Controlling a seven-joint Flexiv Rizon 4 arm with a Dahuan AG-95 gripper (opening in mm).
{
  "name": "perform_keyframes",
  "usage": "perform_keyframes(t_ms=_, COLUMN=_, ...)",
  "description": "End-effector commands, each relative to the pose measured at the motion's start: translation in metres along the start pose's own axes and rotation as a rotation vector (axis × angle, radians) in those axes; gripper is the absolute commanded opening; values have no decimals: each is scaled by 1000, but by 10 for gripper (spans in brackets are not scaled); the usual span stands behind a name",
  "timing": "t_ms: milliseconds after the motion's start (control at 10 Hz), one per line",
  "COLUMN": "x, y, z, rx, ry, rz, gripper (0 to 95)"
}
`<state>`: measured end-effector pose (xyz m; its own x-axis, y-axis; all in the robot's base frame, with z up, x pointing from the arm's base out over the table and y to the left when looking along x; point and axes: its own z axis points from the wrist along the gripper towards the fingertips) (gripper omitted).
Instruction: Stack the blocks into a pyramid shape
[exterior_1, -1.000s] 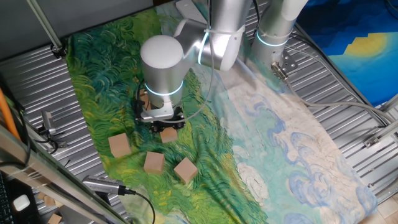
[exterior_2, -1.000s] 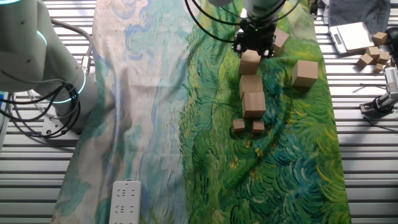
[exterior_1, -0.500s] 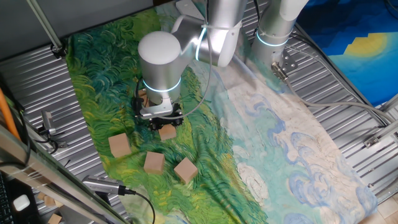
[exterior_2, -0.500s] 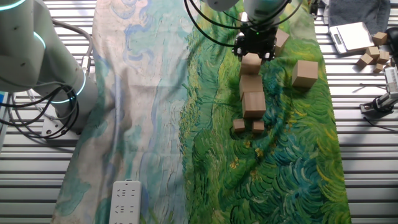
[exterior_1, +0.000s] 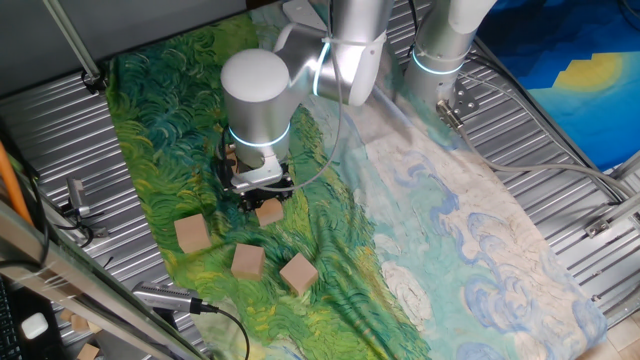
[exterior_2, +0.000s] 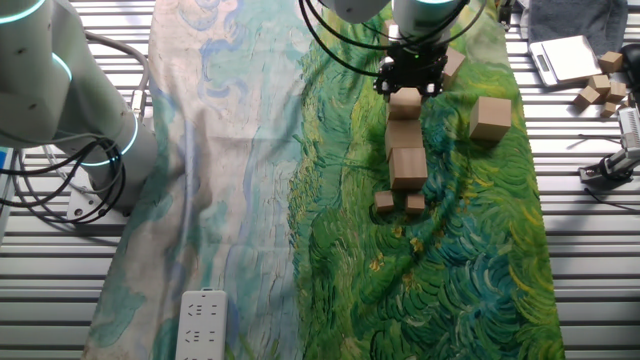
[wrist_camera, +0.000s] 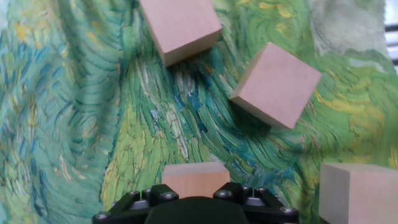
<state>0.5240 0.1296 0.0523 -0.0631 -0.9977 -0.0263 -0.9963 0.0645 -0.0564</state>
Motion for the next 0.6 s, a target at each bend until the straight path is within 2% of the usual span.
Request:
perform_keyframes(t_ms=100, x=3, y=0, z=3, rx=4, ry=-1, rz=-30, gripper=0)
perform_keyframes(t_ms=600, x=8, y=-1, z=5, rx=3, ry=-5, rz=-34, gripper=0)
